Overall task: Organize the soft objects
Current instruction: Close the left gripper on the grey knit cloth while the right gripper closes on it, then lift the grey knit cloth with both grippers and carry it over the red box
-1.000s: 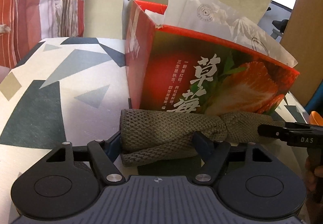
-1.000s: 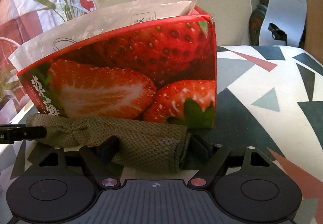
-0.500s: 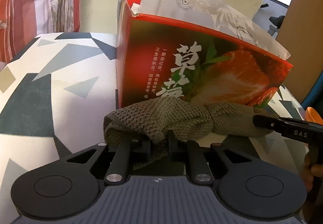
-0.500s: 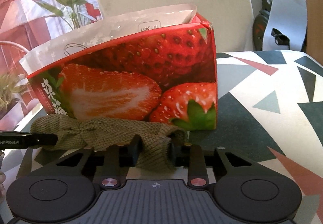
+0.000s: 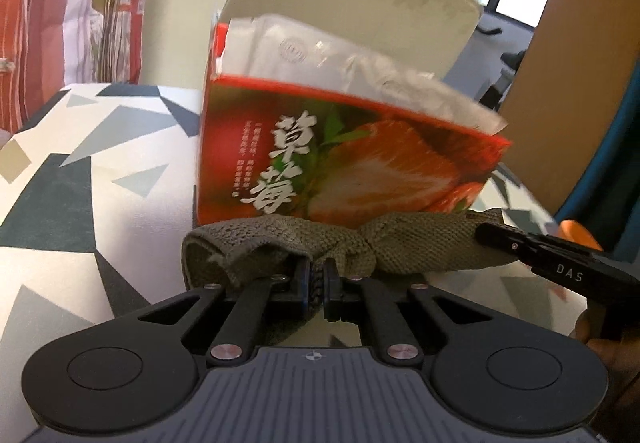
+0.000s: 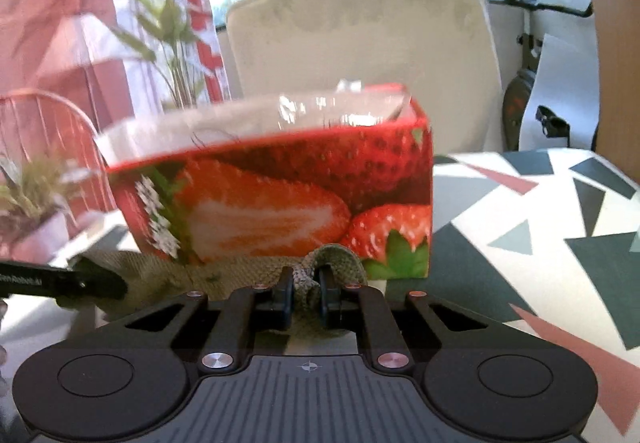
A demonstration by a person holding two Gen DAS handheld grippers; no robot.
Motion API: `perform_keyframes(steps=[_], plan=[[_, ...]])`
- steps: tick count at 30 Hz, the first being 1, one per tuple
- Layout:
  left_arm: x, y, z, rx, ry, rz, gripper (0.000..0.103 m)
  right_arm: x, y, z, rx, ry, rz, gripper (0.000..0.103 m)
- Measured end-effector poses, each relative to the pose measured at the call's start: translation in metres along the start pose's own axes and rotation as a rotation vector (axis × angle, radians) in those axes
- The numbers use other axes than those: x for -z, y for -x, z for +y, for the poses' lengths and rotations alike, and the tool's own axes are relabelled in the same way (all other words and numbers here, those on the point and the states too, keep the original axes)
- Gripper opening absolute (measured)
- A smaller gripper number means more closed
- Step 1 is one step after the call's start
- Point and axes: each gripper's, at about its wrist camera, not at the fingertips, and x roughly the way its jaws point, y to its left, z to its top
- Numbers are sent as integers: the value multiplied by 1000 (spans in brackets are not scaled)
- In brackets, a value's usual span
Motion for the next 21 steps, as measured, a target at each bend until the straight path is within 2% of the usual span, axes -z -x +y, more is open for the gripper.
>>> perform_keyframes(steps=[7,21], plan=[[10,25,-13,10,15,-58,7,-6,30,1,-19,-19,-51,11],[15,39,-15,7,22,-102,7,-5,47,10,-39,-11,-77,11]])
